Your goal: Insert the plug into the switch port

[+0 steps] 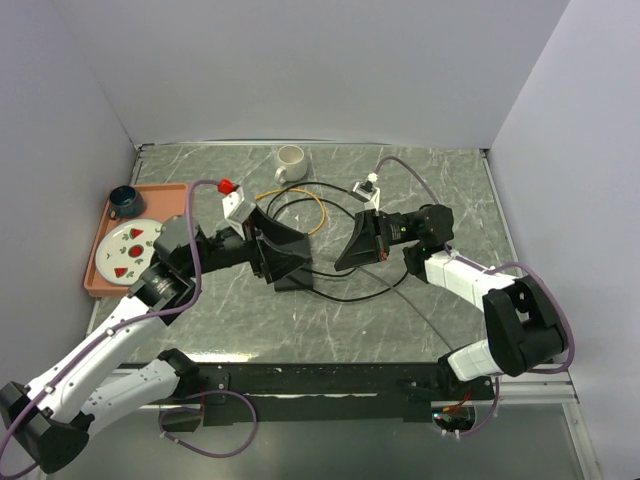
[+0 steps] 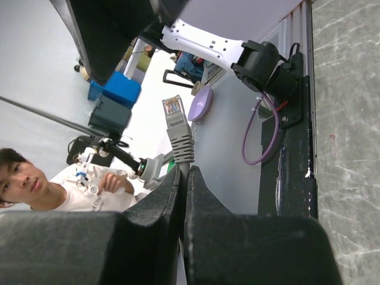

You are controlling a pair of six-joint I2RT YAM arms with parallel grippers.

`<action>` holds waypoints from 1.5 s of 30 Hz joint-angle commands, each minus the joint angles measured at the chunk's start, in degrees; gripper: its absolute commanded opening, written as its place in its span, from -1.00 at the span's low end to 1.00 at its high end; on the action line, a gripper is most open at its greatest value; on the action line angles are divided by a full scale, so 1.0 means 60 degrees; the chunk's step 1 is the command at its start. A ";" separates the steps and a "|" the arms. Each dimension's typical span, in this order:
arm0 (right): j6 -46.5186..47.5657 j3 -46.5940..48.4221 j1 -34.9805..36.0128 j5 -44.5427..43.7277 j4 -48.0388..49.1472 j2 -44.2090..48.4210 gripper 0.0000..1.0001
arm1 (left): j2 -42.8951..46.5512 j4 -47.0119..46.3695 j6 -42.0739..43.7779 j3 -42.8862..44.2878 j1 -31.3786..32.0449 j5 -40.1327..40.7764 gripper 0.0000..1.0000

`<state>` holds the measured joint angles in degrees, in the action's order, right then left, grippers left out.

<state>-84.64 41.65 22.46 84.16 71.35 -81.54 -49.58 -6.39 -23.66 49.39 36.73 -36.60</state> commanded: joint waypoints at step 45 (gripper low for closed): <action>1.2524 0.2244 -0.0067 -0.5817 -1.4073 0.4579 0.59 | -0.1594 0.0875 -0.0201 0.1202 0.1422 0.2408 -0.98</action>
<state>-25.41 52.40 21.82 67.55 7.16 -58.65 -58.37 -3.36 -22.48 54.37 45.10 -24.82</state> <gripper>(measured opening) 0.784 0.080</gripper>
